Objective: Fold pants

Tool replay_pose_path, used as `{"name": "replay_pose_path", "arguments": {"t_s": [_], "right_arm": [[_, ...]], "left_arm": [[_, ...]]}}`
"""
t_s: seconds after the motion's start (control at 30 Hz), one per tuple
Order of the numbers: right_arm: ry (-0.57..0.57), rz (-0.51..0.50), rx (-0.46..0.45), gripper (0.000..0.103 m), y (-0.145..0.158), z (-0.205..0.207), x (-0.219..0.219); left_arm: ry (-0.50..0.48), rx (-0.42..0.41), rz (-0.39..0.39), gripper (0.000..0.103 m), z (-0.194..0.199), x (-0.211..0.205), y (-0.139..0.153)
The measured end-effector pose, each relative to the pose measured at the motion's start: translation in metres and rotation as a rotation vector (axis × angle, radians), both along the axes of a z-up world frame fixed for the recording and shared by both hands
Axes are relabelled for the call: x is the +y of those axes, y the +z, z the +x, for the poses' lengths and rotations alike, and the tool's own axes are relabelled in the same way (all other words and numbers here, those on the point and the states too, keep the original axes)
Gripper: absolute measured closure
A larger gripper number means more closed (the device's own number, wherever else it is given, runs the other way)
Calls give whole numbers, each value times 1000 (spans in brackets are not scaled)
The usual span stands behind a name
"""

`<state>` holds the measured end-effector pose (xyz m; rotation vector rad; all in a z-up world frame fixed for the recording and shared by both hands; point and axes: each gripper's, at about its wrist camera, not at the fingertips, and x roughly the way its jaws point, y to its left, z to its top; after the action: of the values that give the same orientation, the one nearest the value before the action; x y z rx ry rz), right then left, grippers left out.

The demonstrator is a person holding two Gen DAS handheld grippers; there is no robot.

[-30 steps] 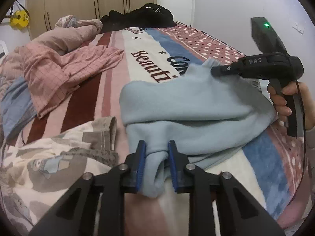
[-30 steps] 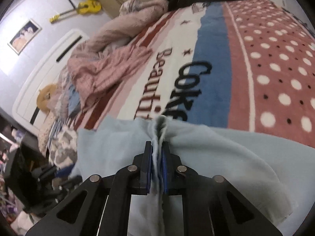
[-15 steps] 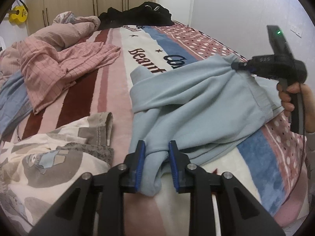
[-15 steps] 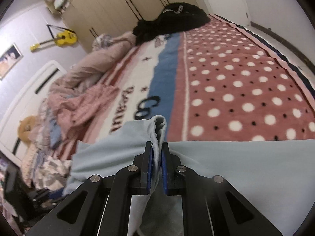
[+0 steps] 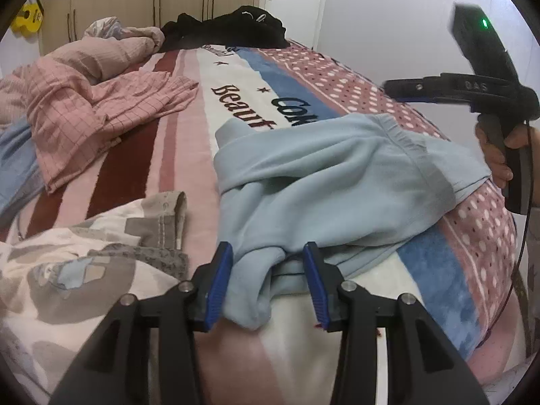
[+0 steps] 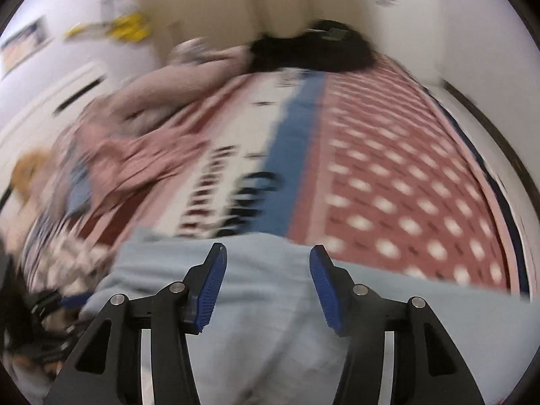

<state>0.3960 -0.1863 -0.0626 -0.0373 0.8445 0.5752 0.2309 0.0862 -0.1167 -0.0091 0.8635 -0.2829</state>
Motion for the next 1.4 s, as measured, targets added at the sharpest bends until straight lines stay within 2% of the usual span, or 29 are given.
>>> {"name": "replay_pose_path", "arguments": {"t_s": [0.03,0.07,0.13,0.23,0.43,0.57,0.6,0.63,0.67,0.8,0.9,0.93,1.1,1.27,1.3,1.33,1.4], "right_arm": [[114,-29,10,49,1,-2,26],[207,-60,15,43,1,-5,48],[365,-126,-3,41,-4,-11,87],[541,-208,-29,41,-15,-14,137],[757,-346,-7,41,-38,-7,200],[801,-425,38,42,-58,4,219],[820,-433,72,45,-63,6,222],[845,-434,104,58,-67,5,223],[854,-437,112,64,-68,4,223],[855,-434,115,72,-69,5,221],[864,-442,94,79,-64,2,216],[864,-453,90,84,-64,1,216],[867,-469,81,85,-55,-5,210],[891,-487,66,85,-52,-11,208],[888,-490,51,87,-52,-11,208],[871,-511,30,92,-55,-10,210],[851,-537,-7,94,-59,-12,213]], "left_arm": [[-2,-4,-6,79,-1,1,0],[-5,-8,-13,83,-2,3,0],[-13,-14,-52,84,-3,8,-1],[-17,-17,-87,87,-2,12,-4],[-29,-29,-119,87,-4,16,-5],[-26,-31,-138,87,-4,18,-6],[-23,-29,-148,87,-4,20,-7],[-22,-26,-159,87,-3,22,-7],[-20,-24,-170,87,-3,23,-8],[-3,-24,-199,86,-1,27,-10],[7,-24,-190,86,-1,27,-10],[6,-24,-194,85,-1,27,-10],[9,-22,-219,78,-1,30,-9],[2,-27,-193,74,-3,26,-9],[2,-25,-188,76,-2,25,-10],[1,-19,-184,84,-2,25,-11],[4,-10,-178,91,0,27,-14]]}}
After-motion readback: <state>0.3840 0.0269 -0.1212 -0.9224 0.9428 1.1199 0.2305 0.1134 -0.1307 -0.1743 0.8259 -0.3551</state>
